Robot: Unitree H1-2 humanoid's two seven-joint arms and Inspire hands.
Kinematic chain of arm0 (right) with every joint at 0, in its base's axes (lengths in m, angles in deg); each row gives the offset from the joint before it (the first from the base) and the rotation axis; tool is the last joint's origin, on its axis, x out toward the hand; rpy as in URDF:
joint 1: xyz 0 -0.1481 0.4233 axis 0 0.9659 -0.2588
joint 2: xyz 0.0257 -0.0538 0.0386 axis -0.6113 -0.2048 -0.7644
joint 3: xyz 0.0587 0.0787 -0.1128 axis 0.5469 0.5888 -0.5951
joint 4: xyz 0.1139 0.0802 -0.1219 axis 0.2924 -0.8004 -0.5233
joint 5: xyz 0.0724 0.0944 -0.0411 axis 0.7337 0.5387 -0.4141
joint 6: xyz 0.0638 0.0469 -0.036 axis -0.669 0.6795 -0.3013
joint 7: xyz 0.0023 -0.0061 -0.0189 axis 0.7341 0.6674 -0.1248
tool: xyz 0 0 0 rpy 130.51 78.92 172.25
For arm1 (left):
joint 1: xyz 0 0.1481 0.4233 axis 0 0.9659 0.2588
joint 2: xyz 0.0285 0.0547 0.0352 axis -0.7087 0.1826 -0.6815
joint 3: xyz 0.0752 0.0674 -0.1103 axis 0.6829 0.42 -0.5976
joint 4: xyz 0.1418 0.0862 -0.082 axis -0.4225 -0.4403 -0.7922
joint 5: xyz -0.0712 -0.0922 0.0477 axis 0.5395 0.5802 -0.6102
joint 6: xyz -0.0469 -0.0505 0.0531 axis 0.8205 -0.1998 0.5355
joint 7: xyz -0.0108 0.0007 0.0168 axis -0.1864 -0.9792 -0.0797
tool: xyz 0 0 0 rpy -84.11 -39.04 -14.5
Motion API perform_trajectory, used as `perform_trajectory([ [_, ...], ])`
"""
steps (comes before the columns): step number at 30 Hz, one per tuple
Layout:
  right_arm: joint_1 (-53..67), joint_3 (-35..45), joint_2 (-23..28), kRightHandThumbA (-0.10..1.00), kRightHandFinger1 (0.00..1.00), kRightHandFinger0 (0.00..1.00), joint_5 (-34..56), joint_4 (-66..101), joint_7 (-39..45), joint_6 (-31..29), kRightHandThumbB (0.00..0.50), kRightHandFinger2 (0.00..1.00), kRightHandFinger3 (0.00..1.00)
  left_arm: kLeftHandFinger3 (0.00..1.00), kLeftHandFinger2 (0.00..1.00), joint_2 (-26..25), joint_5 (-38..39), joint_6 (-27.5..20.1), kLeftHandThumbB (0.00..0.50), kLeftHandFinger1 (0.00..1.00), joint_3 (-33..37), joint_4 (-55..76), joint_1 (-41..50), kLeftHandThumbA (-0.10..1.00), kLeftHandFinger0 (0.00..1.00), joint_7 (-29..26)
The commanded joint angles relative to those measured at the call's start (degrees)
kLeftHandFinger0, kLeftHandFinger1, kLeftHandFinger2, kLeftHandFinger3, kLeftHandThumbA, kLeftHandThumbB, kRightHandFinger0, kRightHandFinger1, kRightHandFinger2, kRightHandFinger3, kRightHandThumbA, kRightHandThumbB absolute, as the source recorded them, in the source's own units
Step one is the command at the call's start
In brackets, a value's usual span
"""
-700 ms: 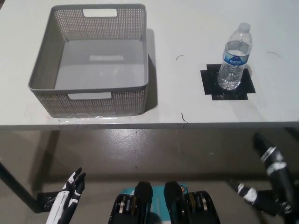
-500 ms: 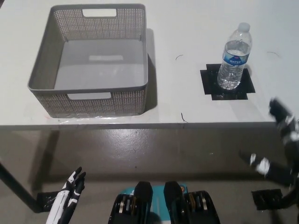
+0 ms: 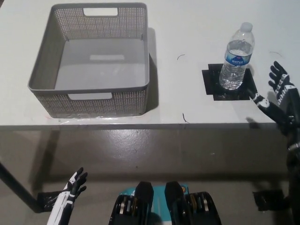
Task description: Use the right hand to pick up a water botttle and place it into a container on the left side
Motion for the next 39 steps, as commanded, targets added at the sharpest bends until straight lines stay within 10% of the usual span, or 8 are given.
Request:
perform_trajectory([
  [1, -5.80, 1.37, 0.25, 1.00, 1.00, 1.00, 1.68, -7.27, -1.63, -2.30, 0.430, 1.00, 1.00, 1.00, 1.00, -0.29, 1.24, -2.48, 0.027, 1.00, 0.10, 1.29, 0.45, 1.00, 1.00, 0.98],
  [5, -9.20, 3.21, 0.45, 1.00, 1.00, 1.00, 5.76, -15.06, 1.52, -5.08, 0.388, 1.00, 1.00, 1.00, 1.00, -0.25, 1.73, -2.67, 0.031, 1.00, 0.14, 1.16, 0.28, 1.00, 1.00, 1.43],
  [10, -13.65, 4.47, 1.04, 1.00, 1.00, 1.00, 7.89, -24.09, 4.56, -8.29, 0.463, 1.00, 1.00, 1.00, 1.00, -0.44, 1.02, -2.49, 0.032, 1.00, 0.22, 1.51, -0.03, 1.00, 1.00, 1.45],
  [18, -18.03, 3.51, 0.62, 1.00, 1.00, 1.00, 7.62, -31.14, 5.88, -12.82, 0.372, 1.00, 1.00, 1.00, 1.00, -0.67, 1.58, -3.91, 0.058, 1.00, 0.44, 1.07, -0.01, 1.00, 1.00, 2.28],
  [36, -37.68, -0.88, 0.70, 1.00, 1.00, 1.00, 4.08, -50.87, 4.04, -10.02, 0.500, 1.00, 1.00, 1.00, 1.00, -0.72, 1.51, -5.55, 0.076, 1.00, 0.51, 0.55, -0.15, 1.00, 1.00, 3.10],
  [39, -42.35, -0.75, 1.04, 0.73, 1.00, 1.00, 4.03, -55.63, 0.47, -8.03, 0.466, 1.00, 1.00, 1.00, 1.00, -0.81, 1.09, -6.34, 0.078, 1.00, 0.74, -0.10, -0.54, 1.00, 1.00, 3.15],
])
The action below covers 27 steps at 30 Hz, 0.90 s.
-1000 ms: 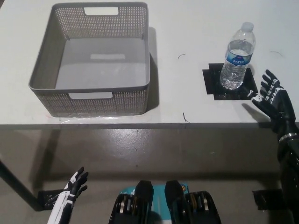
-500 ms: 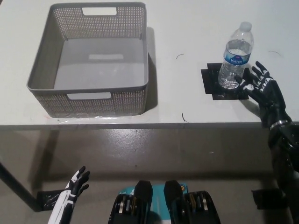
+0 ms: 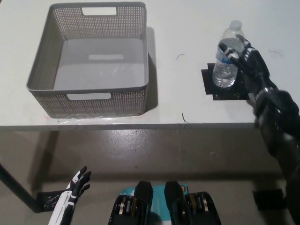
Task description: Use the right hand to pick up a water botttle and place it into a container on the left side
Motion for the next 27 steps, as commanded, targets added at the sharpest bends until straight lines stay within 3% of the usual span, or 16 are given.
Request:
perform_trajectory([
  [1, -12.28, -2.44, 0.77, 0.29, 0.50, 0.46, -3.90, -6.02, -12.12, 2.77, 0.379, 0.61, 0.73, 1.00, 1.00, -0.74, 0.23, -3.96, 0.084, 1.00, 0.63, -0.31, -0.80, 1.00, 1.00, 1.00],
  [2, -13.34, -2.84, 0.74, 0.19, 0.34, 0.24, -4.58, -6.79, -15.81, 3.57, 0.363, 0.48, 0.53, 1.00, 1.00, -0.71, 0.19, -3.88, 0.085, 1.00, 0.67, -0.27, -1.04, 1.00, 1.00, 0.99],
  [3, -14.36, -3.79, 0.31, -0.08, 0.21, 0.07, -5.79, -7.14, -20.35, 3.21, 0.266, 0.33, 0.18, 1.00, 1.00, -0.71, 0.78, -3.36, 0.083, 1.00, 0.57, 0.07, -1.23, 1.00, 1.00, 1.23],
  [4, -14.75, -3.42, 0.11, -0.10, 0.16, 0.01, -5.31, -7.22, -20.79, 2.74, 0.230, 0.34, 0.18, 1.00, 1.00, -0.77, 1.05, -3.09, 0.083, 1.00, 0.45, 0.20, -1.47, 1.00, 1.00, 1.29],
  [5, -15.04, -2.30, -0.34, -0.10, 0.17, 0.01, -4.04, -7.08, -20.52, 1.85, 0.199, 0.41, 0.32, 1.00, 1.00, -0.92, 1.14, -2.79, 0.082, 1.00, 0.37, 0.52, -1.47, 1.00, 1.00, 1.36],
  [6, -14.99, -2.18, -0.65, -0.10, 0.22, 0.10, -3.96, -6.99, -20.56, 0.58, 0.186, 0.40, 0.26, 1.00, 1.00, -1.06, 0.82, -2.83, 0.075, 1.00, 0.38, 0.82, -1.39, 1.00, 1.00, 1.28],
  [8, -14.74, -2.32, -0.88, -0.10, 0.01, 0.00, -4.08, -6.92, -19.57, -1.20, 0.191, 0.23, 0.13, 1.00, 1.00, -1.21, 0.72, -2.52, 0.072, 1.00, 0.34, 1.17, -1.41, 1.00, 1.00, 1.29],
  [10, -14.72, -2.81, -1.24, -0.10, 0.00, 0.00, -4.70, -6.82, -20.32, -1.89, 0.175, 0.12, 0.21, 1.00, 1.00, -1.27, 1.04, -1.98, 0.071, 1.00, 0.34, 1.74, -1.29, 1.00, 1.00, 1.51],
  [11, -14.82, -2.93, -1.57, -0.10, 0.14, 0.03, -4.83, -6.61, -20.45, -2.62, 0.152, 0.01, 0.27, 1.00, 1.00, -1.12, 1.05, -1.44, 0.071, 1.00, 0.32, 2.15, -1.23, 1.00, 1.00, 1.44],
  [12, -14.96, -2.83, -1.67, -0.10, 0.01, 0.00, -4.70, -6.38, -20.46, -2.78, 0.109, 0.05, 0.37, 1.00, 1.00, -1.13, 0.91, -1.56, 0.074, 1.00, 0.36, 1.96, -1.35, 1.00, 1.00, 1.44],
  [14, -16.17, -2.77, -2.07, -0.10, 0.08, 0.00, -4.61, -5.39, -20.94, -2.88, 0.096, 0.48, 0.60, 1.00, 1.00, -1.11, 0.38, -1.75, 0.069, 1.00, 0.43, 1.60, -1.71, 1.00, 1.00, 1.27],
  [16, -17.97, -2.92, -2.86, -0.10, 0.20, 0.00, -4.84, -4.14, -21.42, -3.15, 0.079, 0.64, 0.68, 1.00, 1.00, -1.13, 0.31, -1.64, 0.053, 1.00, 0.41, 1.59, -1.97, 1.00, 1.00, 1.21],
  [18, -19.70, -3.58, -3.77, -0.10, 0.27, 0.00, -5.63, -2.57, -22.04, -3.80, 0.079, 0.68, 0.71, 1.00, 1.00, -1.12, 0.29, -1.58, 0.046, 1.00, 0.39, 1.56, -2.23, 1.00, 1.00, 1.13],
  [22, -22.11, -7.34, -6.35, -0.10, 0.29, 0.00, -10.02, 3.55, -24.58, -5.10, 0.137, 0.67, 0.72, 1.00, 1.00, -1.00, -0.49, -2.11, 0.045, 1.00, 0.62, 0.88, -2.34, 1.00, 1.00, 0.85],
  [26, -23.04, -8.14, -8.93, -0.10, 0.34, 0.00, -9.69, 9.30, -23.24, -4.65, 0.129, 0.71, 0.76, 1.00, 1.00, -1.29, -2.62, -2.46, 0.038, 1.00, 1.29, 0.93, -2.04, 1.00, 1.00, 0.50],
  [27, -23.38, -8.52, -9.74, -0.10, 0.36, 0.08, -10.04, 10.54, -23.50, -4.17, 0.147, 0.69, 0.73, 1.00, 1.00, -1.37, -2.37, -2.74, 0.038, 1.00, 1.40, 0.80, -1.94, 1.00, 1.00, 0.77],
])
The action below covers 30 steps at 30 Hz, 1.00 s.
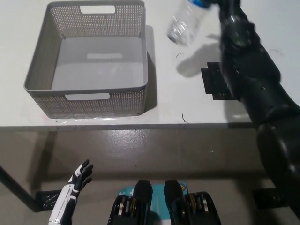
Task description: Use the right hand to pick up a water botttle and place it into a container on the left side
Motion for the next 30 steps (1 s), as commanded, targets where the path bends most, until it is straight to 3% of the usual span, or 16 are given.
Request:
perform_trajectory([
  [1, -6.26, -1.79, -3.12, -0.10, 0.32, 0.02, -3.18, 7.47, -2.51, -2.05, 0.141, 0.63, 0.69, 1.00, 1.00, -1.16, -1.52, -2.83, 0.050, 1.00, 0.96, 0.59, 0.14, 1.00, 1.00, 0.61],
  [5, -6.55, -3.73, -7.12, -0.10, 0.30, 0.00, -5.34, 12.70, -3.47, 0.55, 0.117, 0.70, 0.76, 1.00, 1.00, -1.51, -1.52, -2.49, 0.052, 1.00, 1.36, 0.47, 0.43, 1.00, 1.00, 0.90],
  [6, -6.57, -3.87, -7.87, -0.10, 0.30, 0.00, -5.32, 13.07, -3.44, 0.99, 0.117, 0.70, 0.76, 1.00, 1.00, -1.41, -1.35, -2.86, 0.033, 1.00, 1.49, 0.29, 0.28, 1.00, 1.00, 0.90],
  [7, -6.53, -3.95, -8.63, -0.10, 0.36, 0.04, -5.19, 13.40, -3.39, 1.45, 0.210, 0.76, 0.80, 1.00, 1.00, -1.36, -1.11, -3.65, 0.029, 1.00, 1.63, 0.03, 0.19, 1.00, 1.00, 0.96],
  [8, -6.58, -4.07, -9.49, -0.10, 0.32, 0.01, -5.24, 13.25, -3.61, 2.09, 0.150, 0.72, 0.77, 1.00, 1.00, -1.40, -1.50, -3.70, 0.029, 1.00, 1.84, 0.01, 0.13, 1.00, 1.00, 0.83],
  [9, -6.56, -4.34, -10.71, -0.10, 0.32, 0.00, -5.26, 12.78, -3.48, 2.51, 0.120, 0.75, 0.78, 1.00, 1.00, -1.33, -1.82, -3.95, 0.025, 1.00, 2.01, -0.19, 0.06, 1.00, 1.00, 0.68],
  [11, -6.48, -4.90, -12.23, -0.10, 0.31, 0.00, -5.90, 10.79, -3.87, 1.44, 0.127, 0.74, 0.78, 1.00, 1.00, -1.26, -2.15, -4.05, 0.015, 1.00, 2.38, -0.19, -0.04, 1.00, 1.00, 0.49],
  [12, -6.44, -4.94, -12.48, -0.10, 0.33, 0.01, -6.00, 10.40, -3.91, 1.19, 0.185, 0.70, 0.74, 1.00, 1.00, -1.29, -2.20, -4.05, 0.016, 1.00, 2.48, -0.17, -0.11, 1.00, 1.00, 0.47],
  [13, -6.66, -5.48, -13.28, -0.10, 0.28, 0.00, -6.77, 8.00, -4.58, 0.76, 0.137, 0.71, 0.73, 1.00, 1.00, -1.33, -2.14, -4.08, 0.018, 1.00, 2.49, -0.08, -0.09, 1.00, 1.00, 0.43],
  [17, -6.23, -8.32, -13.71, -0.10, 0.29, 0.00, -9.97, 0.34, -7.33, -1.74, 0.125, 0.72, 0.82, 1.00, 1.00, -1.50, -2.12, -2.69, 0.036, 1.00, 2.76, 0.97, 0.12, 1.00, 1.00, 0.82],
  [20, -5.28, -12.35, -13.46, -0.10, 0.30, 0.00, -13.66, -5.75, -11.18, -4.00, 0.130, 0.72, 0.82, 1.00, 0.99, -1.42, -2.87, -3.94, 0.000, 1.00, 2.88, 0.89, 0.38, 1.00, 1.00, 0.38],
  [23, -3.66, -15.38, -13.10, -0.10, 0.41, 0.02, -14.99, -9.81, -12.44, -2.84, 0.119, 0.82, 0.90, 0.99, 0.97, -1.23, -3.72, -3.31, 0.000, 1.00, 3.27, 1.82, 0.75, 1.00, 1.00, 0.27],
  [26, -2.64, -16.18, -12.77, -0.10, 0.42, 0.00, -14.97, -10.98, -13.04, -1.91, 0.098, 0.85, 0.96, 0.97, 0.95, -1.00, -4.49, -3.43, 0.000, 1.00, 3.59, 1.98, 0.91, 1.00, 1.00, -0.01],
  [29, -2.49, -17.20, -12.66, -0.10, 0.42, 0.00, -15.70, -11.54, -15.00, -2.11, 0.079, 0.82, 0.90, 0.93, 0.95, -1.00, -4.40, -2.72, 0.008, 1.00, 3.71, 2.07, 0.82, 1.00, 1.00, 0.07],
  [30, -2.39, -17.58, -12.70, -0.10, 0.42, 0.01, -16.27, -11.60, -16.67, -2.62, 0.096, 0.81, 0.85, 0.92, 0.95, -1.08, -4.52, -2.78, 0.009, 1.00, 3.77, 2.02, 0.83, 1.00, 1.00, 0.08],
])
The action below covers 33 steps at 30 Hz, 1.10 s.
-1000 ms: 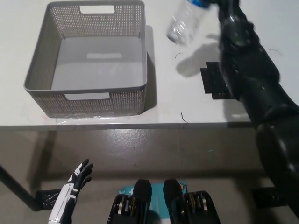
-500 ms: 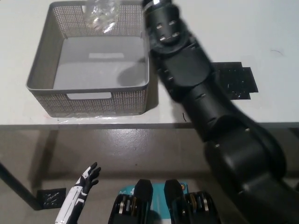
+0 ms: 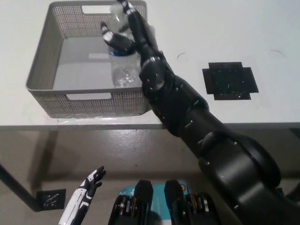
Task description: Use the right hand to pick up a water botttle and place it into a container on the left side
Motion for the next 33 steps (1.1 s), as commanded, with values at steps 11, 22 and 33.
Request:
perform_trajectory([
  [11, -2.94, -3.23, 1.33, 0.91, 1.00, 1.00, -5.45, 2.71, -6.37, -5.90, 0.452, 1.00, 1.00, 0.88, 0.96, -1.38, -2.02, 0.99, 0.067, 1.00, 1.69, 2.71, -0.13, 1.00, 1.00, 0.96],
  [22, 7.17, 0.15, 7.74, 1.00, 1.00, 1.00, -7.63, 41.39, -4.12, -3.14, 0.436, 1.00, 1.00, 0.88, 0.95, -1.68, -0.36, -0.09, 0.043, 1.00, 1.89, 2.64, -0.51, 1.00, 1.00, 1.36],
  [33, 45.97, 6.27, 23.56, 1.00, 1.00, 1.00, 2.44, 99.71, 7.58, 2.67, 0.368, 1.00, 1.00, 1.00, 1.00, -2.05, 0.41, 0.07, 0.081, 1.00, 0.91, 3.62, 1.12, 1.00, 1.00, 0.91],
])
